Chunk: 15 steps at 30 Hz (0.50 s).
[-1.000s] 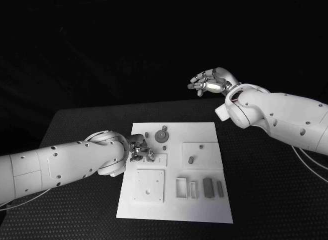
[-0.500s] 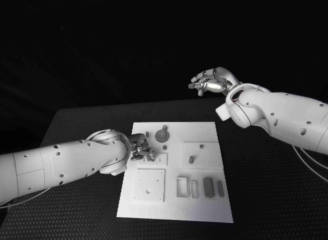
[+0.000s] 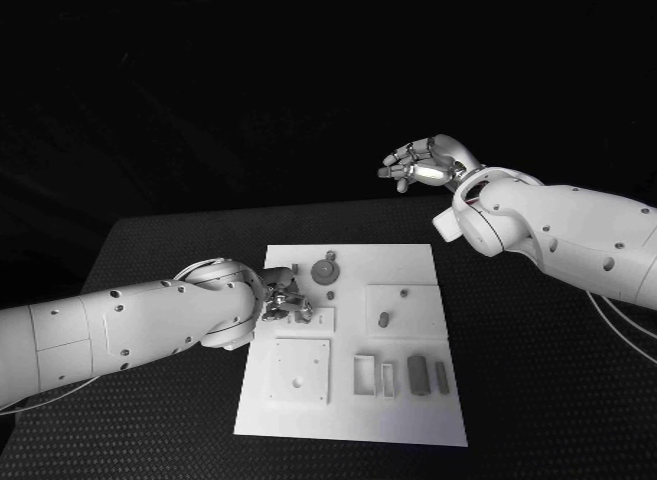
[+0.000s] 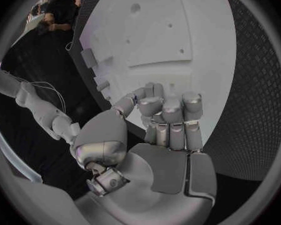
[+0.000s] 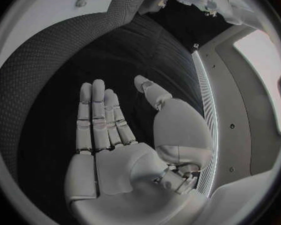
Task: Assemble the parts on the task board
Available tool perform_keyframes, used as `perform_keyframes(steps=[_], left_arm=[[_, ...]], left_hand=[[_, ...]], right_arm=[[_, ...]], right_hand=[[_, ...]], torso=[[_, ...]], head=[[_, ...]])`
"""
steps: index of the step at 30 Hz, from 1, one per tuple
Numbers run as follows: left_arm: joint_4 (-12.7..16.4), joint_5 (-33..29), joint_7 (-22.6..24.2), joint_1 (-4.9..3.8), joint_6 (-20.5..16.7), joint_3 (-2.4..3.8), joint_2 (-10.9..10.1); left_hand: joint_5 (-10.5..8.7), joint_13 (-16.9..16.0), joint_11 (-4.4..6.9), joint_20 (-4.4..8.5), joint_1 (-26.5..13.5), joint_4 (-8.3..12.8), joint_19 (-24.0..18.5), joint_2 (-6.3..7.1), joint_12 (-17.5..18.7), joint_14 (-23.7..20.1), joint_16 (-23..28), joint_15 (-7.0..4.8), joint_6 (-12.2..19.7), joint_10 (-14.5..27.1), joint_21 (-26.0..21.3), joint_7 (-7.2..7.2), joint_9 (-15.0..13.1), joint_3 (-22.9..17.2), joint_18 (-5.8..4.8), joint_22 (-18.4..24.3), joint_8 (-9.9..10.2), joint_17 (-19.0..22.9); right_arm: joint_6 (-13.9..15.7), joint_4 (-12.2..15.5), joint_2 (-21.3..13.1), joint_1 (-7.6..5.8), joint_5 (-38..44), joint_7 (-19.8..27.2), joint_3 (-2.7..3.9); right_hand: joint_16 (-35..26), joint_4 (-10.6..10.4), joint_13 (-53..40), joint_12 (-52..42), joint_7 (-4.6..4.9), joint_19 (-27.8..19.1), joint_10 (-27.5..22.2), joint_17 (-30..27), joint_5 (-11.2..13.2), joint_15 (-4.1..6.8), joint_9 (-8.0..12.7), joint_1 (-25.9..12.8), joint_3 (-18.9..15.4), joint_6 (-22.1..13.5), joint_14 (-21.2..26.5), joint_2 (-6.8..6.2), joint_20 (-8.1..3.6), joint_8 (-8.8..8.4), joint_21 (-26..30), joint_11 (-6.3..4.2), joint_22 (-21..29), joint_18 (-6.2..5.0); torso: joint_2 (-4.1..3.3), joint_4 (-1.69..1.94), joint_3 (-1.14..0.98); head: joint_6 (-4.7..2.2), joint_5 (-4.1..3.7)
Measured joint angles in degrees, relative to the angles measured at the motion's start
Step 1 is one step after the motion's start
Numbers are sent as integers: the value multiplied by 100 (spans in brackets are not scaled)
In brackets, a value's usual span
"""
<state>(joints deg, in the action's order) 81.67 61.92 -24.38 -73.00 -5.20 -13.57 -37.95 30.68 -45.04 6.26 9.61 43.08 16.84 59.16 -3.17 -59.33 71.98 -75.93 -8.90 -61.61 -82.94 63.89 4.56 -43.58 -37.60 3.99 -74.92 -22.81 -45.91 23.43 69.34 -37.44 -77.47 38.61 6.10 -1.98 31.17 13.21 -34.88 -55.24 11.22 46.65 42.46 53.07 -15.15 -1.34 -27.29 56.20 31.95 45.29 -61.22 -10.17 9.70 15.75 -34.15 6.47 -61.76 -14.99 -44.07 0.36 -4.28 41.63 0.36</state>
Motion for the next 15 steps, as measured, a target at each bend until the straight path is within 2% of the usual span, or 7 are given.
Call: perform_keyframes(steps=[7, 15], left_arm=[[4, 24, -5, 0, 14, 0, 5], [-35, 55, -56, -17, 135, 9, 65]], left_hand=[[77, 6, 8, 0, -30, -1, 0, 31, -38, 2, -22, 0, 0, -8, 0, 0, 2, -3, -1, 0, -34, 11], [77, 11, 8, 0, -28, -5, 0, 32, -38, 14, -22, -9, 0, -8, 23, 0, 1, -9, -12, 1, -44, 18]], right_arm=[[-5, 0, -2, 0, 1, -6, 0], [-9, -1, 0, 0, 2, -11, 0]], right_hand=[[0, 0, 10, 0, 0, 0, -7, 14, 0, 0, 5, 0, 0, 0, 0, 0, 0, 0, 0, 8, -6, 0], [-22, 0, 15, 0, 3, 0, -7, 19, 0, 0, 5, 0, 0, -21, 0, 0, 0, 0, 0, 8, -6, 0]], torso=[[0, 2, 2], [0, 3, 4]], head=[[-2, 1], [-3, -5]])
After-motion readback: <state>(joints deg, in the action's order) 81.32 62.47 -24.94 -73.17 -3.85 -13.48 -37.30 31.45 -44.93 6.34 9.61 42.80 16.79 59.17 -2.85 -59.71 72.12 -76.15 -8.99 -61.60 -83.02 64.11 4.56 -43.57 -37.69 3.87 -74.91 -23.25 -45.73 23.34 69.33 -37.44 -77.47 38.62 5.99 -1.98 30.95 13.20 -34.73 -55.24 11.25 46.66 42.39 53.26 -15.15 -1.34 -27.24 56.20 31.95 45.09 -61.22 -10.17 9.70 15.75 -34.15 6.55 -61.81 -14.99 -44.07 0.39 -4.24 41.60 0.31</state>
